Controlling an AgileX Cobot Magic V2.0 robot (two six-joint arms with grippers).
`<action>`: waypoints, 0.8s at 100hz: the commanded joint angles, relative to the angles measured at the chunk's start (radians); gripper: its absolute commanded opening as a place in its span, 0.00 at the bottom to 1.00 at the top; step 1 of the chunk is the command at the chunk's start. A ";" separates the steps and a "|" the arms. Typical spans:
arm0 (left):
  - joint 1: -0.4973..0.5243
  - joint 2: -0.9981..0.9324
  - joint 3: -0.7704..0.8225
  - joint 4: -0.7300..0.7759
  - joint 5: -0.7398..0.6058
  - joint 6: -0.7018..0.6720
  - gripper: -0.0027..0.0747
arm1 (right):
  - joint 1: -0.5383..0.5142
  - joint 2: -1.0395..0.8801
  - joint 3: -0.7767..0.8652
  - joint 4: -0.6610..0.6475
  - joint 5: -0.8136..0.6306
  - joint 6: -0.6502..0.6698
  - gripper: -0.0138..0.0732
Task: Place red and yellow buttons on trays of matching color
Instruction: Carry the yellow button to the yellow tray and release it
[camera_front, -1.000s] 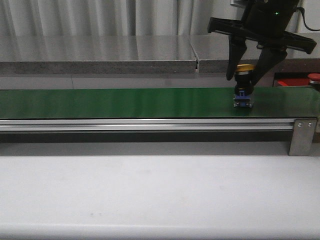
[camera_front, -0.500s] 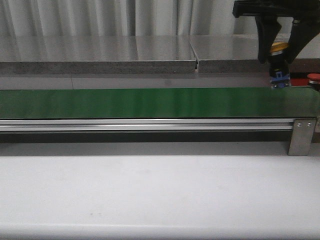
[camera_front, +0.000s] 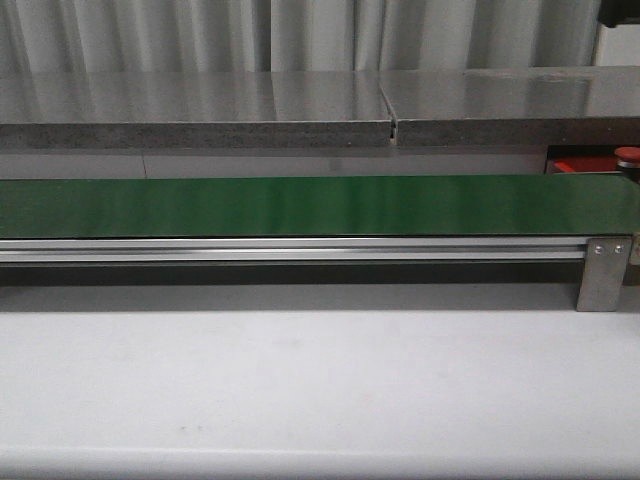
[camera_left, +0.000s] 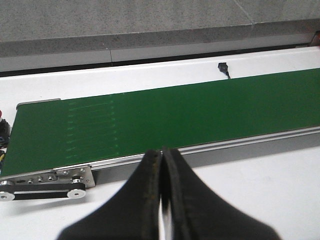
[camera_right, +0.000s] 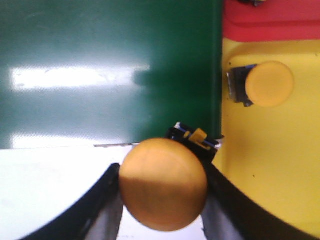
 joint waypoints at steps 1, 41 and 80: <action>-0.007 0.001 -0.026 -0.018 -0.076 -0.009 0.01 | -0.061 -0.065 0.016 0.047 -0.037 -0.064 0.33; -0.007 0.001 -0.026 -0.018 -0.076 -0.009 0.01 | -0.282 -0.078 0.156 0.185 -0.106 -0.249 0.33; -0.007 0.001 -0.026 -0.018 -0.076 -0.009 0.01 | -0.313 -0.057 0.246 0.224 -0.286 -0.254 0.33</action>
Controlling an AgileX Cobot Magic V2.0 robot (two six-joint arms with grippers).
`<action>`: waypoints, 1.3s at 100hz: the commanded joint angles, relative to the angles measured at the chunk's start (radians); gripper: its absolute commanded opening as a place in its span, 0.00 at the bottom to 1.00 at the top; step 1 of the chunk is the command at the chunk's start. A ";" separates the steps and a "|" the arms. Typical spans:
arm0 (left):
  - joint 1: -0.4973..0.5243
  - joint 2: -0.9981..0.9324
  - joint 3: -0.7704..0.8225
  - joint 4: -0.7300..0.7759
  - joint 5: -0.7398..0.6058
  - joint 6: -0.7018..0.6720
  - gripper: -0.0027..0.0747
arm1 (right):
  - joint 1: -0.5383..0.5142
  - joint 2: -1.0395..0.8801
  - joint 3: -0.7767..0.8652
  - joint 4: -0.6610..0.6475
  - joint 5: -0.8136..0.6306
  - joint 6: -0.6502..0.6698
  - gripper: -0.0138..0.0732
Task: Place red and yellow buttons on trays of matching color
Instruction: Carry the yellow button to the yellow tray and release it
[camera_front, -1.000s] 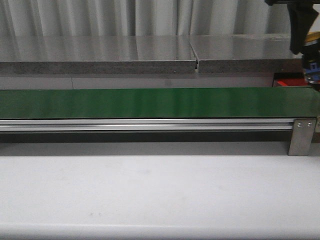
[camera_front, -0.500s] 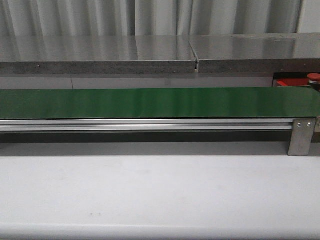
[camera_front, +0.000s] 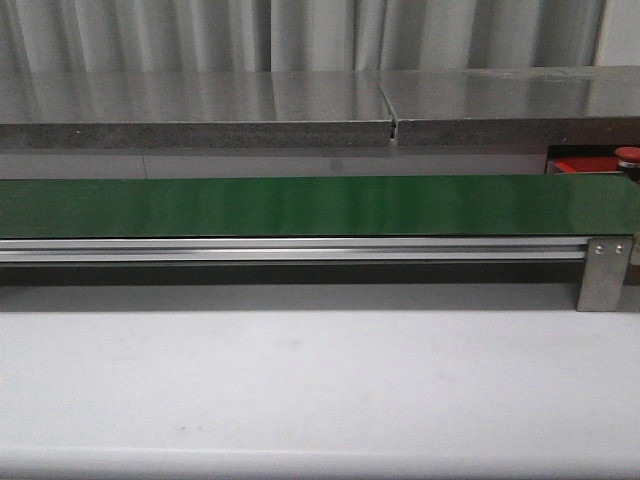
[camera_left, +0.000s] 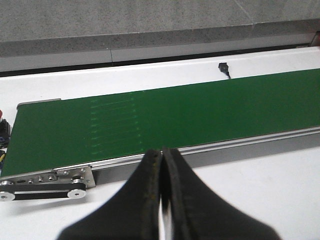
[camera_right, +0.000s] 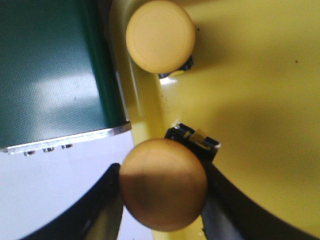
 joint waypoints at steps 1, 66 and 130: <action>-0.007 0.001 -0.026 -0.018 -0.076 -0.007 0.01 | -0.005 -0.032 -0.019 0.029 -0.057 -0.011 0.33; -0.007 0.001 -0.026 -0.018 -0.076 -0.007 0.01 | -0.013 0.095 -0.019 0.045 -0.073 -0.011 0.34; -0.007 0.001 -0.026 -0.018 -0.076 -0.007 0.01 | -0.013 0.058 -0.018 0.032 -0.080 -0.013 0.77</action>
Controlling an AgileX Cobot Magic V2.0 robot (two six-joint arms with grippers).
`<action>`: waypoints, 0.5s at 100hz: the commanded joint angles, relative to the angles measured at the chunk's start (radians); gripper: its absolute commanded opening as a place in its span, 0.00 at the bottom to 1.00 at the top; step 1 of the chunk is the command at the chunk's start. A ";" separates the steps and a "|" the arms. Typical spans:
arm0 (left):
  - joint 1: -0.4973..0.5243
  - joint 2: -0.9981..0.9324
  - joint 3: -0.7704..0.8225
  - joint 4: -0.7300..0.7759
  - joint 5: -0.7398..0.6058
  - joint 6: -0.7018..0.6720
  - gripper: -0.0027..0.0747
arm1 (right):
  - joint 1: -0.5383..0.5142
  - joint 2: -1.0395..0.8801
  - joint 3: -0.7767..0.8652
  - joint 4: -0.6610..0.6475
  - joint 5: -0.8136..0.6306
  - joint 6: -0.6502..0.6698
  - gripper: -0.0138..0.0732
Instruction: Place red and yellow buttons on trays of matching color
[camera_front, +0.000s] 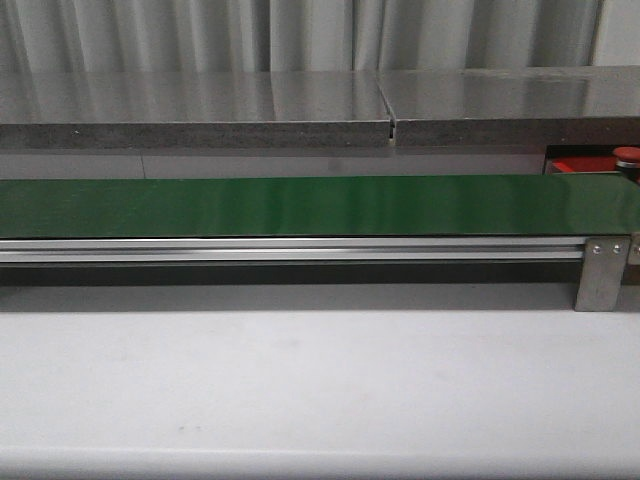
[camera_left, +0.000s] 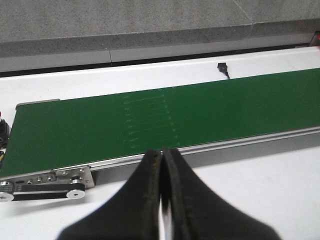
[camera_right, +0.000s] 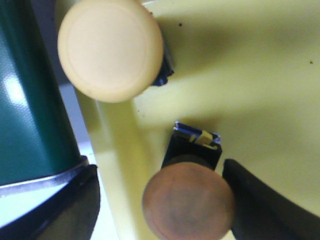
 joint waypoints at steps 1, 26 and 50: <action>-0.007 0.001 -0.026 -0.018 -0.076 -0.007 0.01 | 0.001 -0.081 -0.020 0.028 -0.014 -0.011 0.77; -0.007 0.001 -0.026 -0.018 -0.076 -0.007 0.01 | 0.001 -0.198 0.031 -0.039 -0.067 -0.011 0.77; -0.007 0.001 -0.026 -0.018 -0.076 -0.007 0.01 | 0.016 -0.341 0.114 -0.066 -0.129 -0.012 0.67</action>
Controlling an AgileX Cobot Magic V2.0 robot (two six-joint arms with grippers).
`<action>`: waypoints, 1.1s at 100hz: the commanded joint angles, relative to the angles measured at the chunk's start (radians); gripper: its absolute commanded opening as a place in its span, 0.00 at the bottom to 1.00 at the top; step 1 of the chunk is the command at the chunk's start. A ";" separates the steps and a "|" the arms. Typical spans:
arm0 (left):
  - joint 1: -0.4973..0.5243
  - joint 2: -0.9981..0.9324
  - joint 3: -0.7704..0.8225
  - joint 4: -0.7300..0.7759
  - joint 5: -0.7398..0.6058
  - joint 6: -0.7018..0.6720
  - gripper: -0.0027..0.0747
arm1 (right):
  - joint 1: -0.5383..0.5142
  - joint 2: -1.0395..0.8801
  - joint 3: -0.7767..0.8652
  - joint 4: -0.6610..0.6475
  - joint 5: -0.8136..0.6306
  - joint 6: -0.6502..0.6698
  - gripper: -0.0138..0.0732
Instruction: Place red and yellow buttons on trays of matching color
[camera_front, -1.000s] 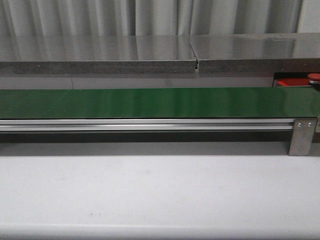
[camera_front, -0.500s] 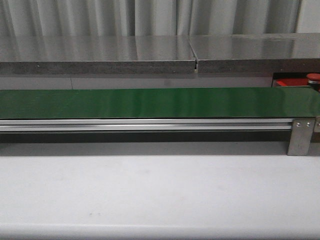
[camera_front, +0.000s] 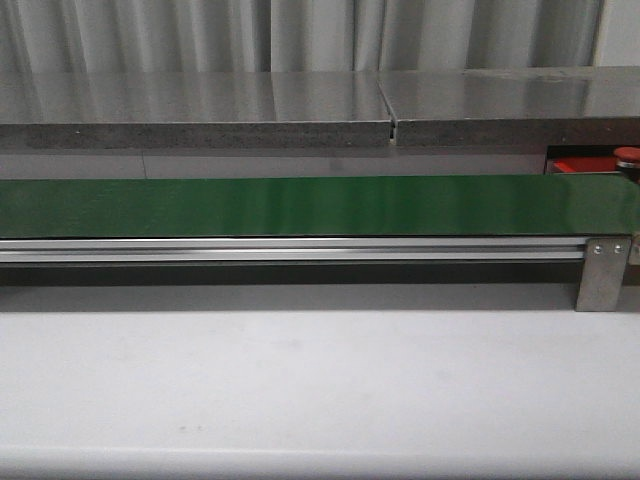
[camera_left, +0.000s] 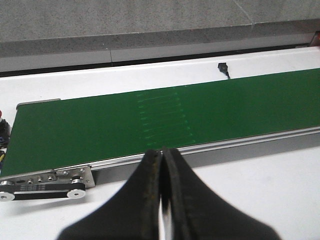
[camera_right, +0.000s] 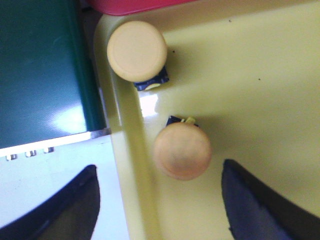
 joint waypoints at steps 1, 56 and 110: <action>-0.007 0.001 -0.026 -0.018 -0.076 -0.007 0.01 | 0.012 -0.088 0.002 -0.015 -0.061 -0.012 0.64; -0.007 0.001 -0.026 -0.018 -0.076 -0.007 0.01 | 0.266 -0.421 0.145 -0.112 -0.201 -0.013 0.02; -0.007 0.001 -0.026 -0.018 -0.076 -0.007 0.01 | 0.380 -0.812 0.420 -0.119 -0.290 -0.013 0.02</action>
